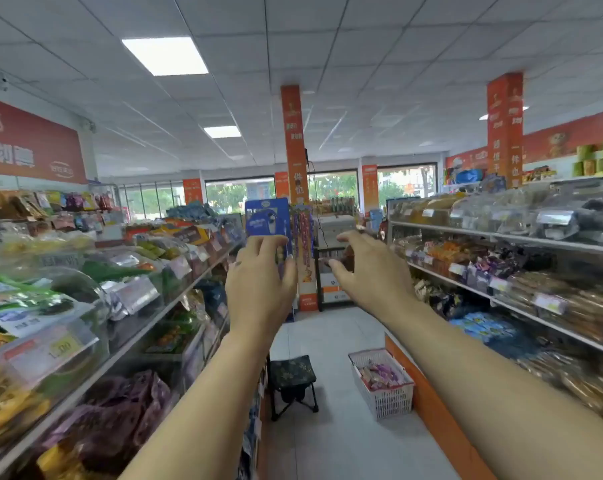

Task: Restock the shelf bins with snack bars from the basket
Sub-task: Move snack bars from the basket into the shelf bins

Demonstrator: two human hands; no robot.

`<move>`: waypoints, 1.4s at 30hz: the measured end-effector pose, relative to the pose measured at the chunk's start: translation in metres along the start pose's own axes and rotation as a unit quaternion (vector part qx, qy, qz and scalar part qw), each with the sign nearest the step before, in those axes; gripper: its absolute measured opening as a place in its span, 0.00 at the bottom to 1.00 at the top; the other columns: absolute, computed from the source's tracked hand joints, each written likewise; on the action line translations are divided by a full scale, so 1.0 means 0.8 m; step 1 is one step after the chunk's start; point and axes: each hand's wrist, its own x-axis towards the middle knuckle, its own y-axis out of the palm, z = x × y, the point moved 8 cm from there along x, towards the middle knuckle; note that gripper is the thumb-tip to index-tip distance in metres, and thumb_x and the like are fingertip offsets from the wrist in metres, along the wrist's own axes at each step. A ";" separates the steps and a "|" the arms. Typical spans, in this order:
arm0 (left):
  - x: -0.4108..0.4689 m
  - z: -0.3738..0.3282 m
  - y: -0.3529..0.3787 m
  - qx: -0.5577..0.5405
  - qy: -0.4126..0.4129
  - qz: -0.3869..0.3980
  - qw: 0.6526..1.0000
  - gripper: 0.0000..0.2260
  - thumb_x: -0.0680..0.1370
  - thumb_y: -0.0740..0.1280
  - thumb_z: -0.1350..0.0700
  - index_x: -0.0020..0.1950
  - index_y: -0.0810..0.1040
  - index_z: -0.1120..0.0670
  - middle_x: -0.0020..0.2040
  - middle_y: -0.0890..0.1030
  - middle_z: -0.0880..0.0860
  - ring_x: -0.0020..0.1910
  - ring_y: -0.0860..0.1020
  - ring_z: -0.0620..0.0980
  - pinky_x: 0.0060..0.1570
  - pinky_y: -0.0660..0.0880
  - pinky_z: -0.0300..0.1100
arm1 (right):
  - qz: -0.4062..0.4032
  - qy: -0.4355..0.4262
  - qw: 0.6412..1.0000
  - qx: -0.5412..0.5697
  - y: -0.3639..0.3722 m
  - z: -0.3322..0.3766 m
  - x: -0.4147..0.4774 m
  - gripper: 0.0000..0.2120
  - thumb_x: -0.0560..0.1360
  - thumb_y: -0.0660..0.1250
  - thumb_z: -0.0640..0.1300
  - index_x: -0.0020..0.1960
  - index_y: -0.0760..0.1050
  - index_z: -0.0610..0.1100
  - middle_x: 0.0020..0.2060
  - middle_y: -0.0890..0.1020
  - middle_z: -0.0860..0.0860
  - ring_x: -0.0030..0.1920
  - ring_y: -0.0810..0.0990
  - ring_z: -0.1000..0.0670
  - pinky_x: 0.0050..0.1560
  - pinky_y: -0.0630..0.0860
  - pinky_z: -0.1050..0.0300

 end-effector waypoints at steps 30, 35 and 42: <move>0.104 0.186 0.585 0.004 -0.022 0.164 0.986 0.14 0.78 0.62 0.52 0.62 0.75 0.54 0.59 0.75 0.52 0.56 0.75 0.54 0.53 0.71 0.49 | 0.137 0.111 0.984 -0.029 0.422 -0.379 0.180 0.19 0.76 0.64 0.52 0.65 0.70 0.48 0.54 0.78 0.49 0.55 0.76 0.47 0.48 0.76 0.51; 0.129 0.214 0.683 0.005 -0.057 0.168 0.984 0.14 0.78 0.63 0.54 0.63 0.75 0.53 0.60 0.75 0.51 0.56 0.74 0.53 0.54 0.69 0.47 | 0.171 0.100 0.980 -0.014 0.499 -0.458 0.231 0.19 0.76 0.64 0.52 0.65 0.70 0.48 0.55 0.77 0.51 0.57 0.75 0.48 0.50 0.74 0.51; 0.149 0.281 0.805 0.019 -0.104 0.190 0.976 0.13 0.78 0.63 0.54 0.62 0.75 0.53 0.60 0.74 0.50 0.57 0.75 0.51 0.53 0.64 0.41 | 0.225 0.084 0.971 0.000 0.628 -0.537 0.288 0.19 0.77 0.64 0.52 0.66 0.69 0.50 0.56 0.77 0.52 0.58 0.75 0.48 0.44 0.69 0.55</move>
